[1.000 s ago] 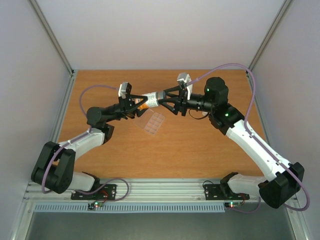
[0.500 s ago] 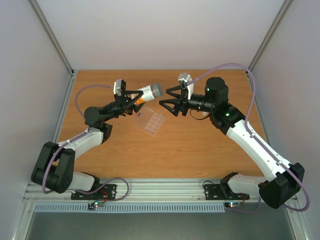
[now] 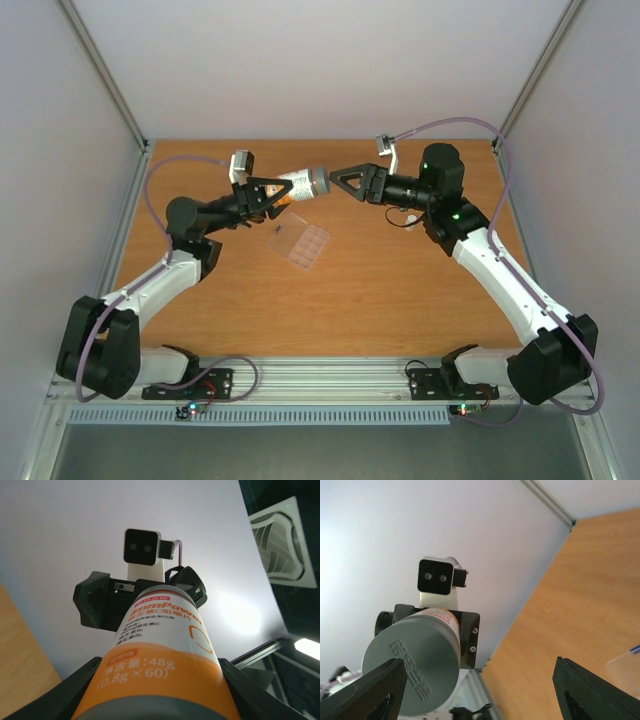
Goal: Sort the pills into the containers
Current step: Unscrew the lid of the pill bottle.
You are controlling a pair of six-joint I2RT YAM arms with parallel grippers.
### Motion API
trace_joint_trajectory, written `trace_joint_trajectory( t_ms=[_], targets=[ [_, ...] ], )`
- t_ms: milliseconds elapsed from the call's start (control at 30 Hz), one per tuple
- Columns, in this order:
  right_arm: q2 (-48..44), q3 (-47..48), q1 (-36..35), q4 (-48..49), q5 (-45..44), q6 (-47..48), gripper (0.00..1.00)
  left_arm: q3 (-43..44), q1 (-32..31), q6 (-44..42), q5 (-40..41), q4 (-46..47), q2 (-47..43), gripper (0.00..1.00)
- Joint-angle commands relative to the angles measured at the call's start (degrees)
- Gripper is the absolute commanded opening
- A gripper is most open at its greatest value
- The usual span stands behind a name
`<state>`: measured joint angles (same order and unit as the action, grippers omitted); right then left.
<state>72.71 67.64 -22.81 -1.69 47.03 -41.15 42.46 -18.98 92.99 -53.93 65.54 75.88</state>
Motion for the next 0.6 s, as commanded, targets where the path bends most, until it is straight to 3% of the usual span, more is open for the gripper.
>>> trace_joint_trajectory(
  t_ms=[0,267,567],
  targets=[
    [1.07,-0.08,0.13,5.18,4.49,-17.12,0.83,3.77,-0.09,-10.87,-2.48,-10.25,-3.47,0.08],
    [1.10,0.04,0.09,7.36,5.62,-24.10,0.83,5.36,-0.21,-16.82,-4.22,-15.18,-3.66,0.07],
    [2.48,1.69,-0.27,5.88,6.47,-23.96,0.82,6.13,-0.28,-17.67,-5.04,-14.81,-2.22,0.07]
  ],
)
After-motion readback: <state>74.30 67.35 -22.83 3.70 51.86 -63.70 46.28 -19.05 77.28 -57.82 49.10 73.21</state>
